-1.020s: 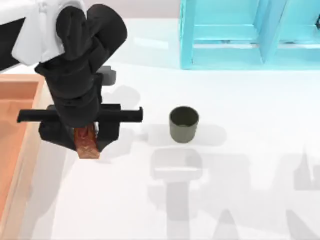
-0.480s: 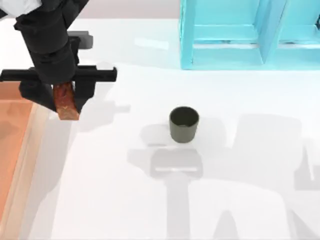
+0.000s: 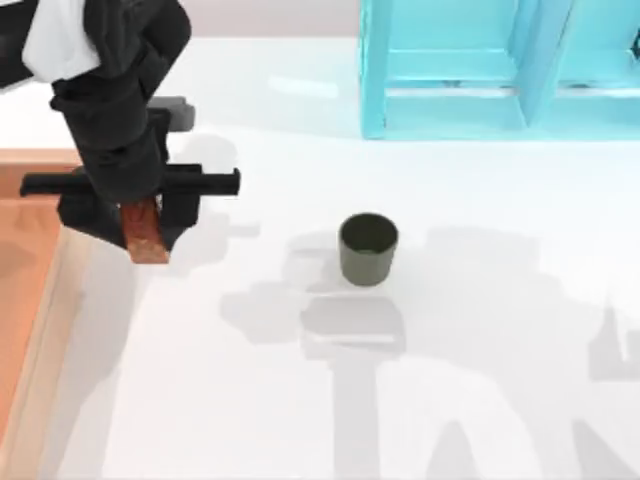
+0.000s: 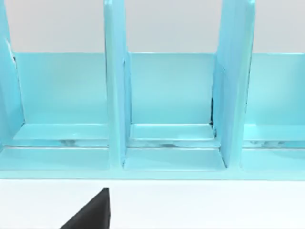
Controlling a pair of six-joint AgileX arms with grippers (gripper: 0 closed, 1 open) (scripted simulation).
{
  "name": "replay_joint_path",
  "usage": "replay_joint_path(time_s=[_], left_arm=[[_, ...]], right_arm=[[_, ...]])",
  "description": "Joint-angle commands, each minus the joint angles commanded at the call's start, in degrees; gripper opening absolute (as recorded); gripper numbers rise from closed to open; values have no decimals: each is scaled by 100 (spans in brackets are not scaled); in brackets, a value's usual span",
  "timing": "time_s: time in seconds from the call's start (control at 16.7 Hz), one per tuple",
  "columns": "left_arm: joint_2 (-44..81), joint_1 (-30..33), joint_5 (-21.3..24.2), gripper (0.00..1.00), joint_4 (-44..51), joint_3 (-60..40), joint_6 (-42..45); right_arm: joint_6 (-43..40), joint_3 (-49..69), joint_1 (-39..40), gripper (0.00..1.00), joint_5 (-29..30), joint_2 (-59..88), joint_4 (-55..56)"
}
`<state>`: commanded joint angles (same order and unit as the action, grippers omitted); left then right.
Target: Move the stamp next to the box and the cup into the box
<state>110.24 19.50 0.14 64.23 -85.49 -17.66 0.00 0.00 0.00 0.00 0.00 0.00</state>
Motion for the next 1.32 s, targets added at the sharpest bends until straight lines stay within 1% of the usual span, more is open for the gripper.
replay_joint_path(time_s=[0.18,0.42,1.2,1.26,1.32], left_arm=[[95,-9,4,0,-368,358,6],[103,-10,4,0,-383,369,6],[103,-10,4,98,-383,369,6],[103,-10,4,100,-383,369,6],[103,-10,4,100,-383,369,6]], right_arm=[[0,0,0,100,0,0,0],[0,0,0,100,0,0,0],[0,0,0,100,0,0,0],[0,0,0,100,0,0,0],[0,0,0,100,0,0,0]])
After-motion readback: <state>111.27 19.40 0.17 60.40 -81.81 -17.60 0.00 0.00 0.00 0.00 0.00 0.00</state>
